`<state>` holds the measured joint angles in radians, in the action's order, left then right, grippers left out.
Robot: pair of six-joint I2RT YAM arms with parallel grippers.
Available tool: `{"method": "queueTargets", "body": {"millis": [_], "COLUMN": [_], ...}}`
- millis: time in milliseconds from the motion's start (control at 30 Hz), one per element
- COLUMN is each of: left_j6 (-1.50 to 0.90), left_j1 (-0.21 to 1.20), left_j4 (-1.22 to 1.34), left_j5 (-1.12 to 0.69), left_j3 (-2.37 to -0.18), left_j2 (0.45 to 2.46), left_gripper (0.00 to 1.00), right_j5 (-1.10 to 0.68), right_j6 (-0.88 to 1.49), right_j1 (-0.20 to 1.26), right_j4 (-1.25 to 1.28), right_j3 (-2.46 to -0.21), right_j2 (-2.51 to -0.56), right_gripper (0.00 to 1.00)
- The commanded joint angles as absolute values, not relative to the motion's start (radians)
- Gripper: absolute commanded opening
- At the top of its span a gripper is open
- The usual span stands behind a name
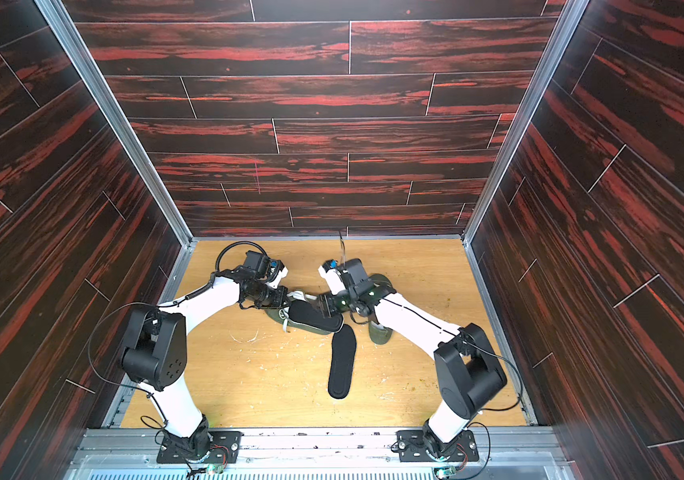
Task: Insert the insole into the shoe
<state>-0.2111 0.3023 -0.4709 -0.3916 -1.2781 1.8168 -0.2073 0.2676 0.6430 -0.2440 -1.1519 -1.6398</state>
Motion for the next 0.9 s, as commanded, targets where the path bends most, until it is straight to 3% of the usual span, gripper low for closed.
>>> {"method": "queueTargets", "body": {"millis": [0, 400, 700, 867], "left_j6": [-0.222, -0.182, -0.127, -0.141], "left_j1": [0.301, 0.321, 0.380, 0.391], "left_j4": [-0.440, -0.446, -0.458, -0.506], "left_j5": [-0.372, -0.356, -0.333, -0.279], "left_j3": [-1.270, -1.272, -1.271, -1.299], "left_j2": [1.758, 1.724, 1.678, 1.702], "left_gripper": [0.10, 0.10, 0.10, 0.10], "right_j5": [-0.256, -0.340, -0.441, -0.504], "right_j6": [0.338, 0.355, 0.461, 0.557], "right_j1": [0.619, 0.615, 0.611, 0.612], "right_j4": [-0.282, -0.265, -0.200, -0.138], "right_j3": [-1.106, -1.154, -1.156, -1.139], "right_j2": [-1.642, -1.748, -1.769, -1.770], "right_gripper": [0.58, 0.54, 0.29, 0.23]}}
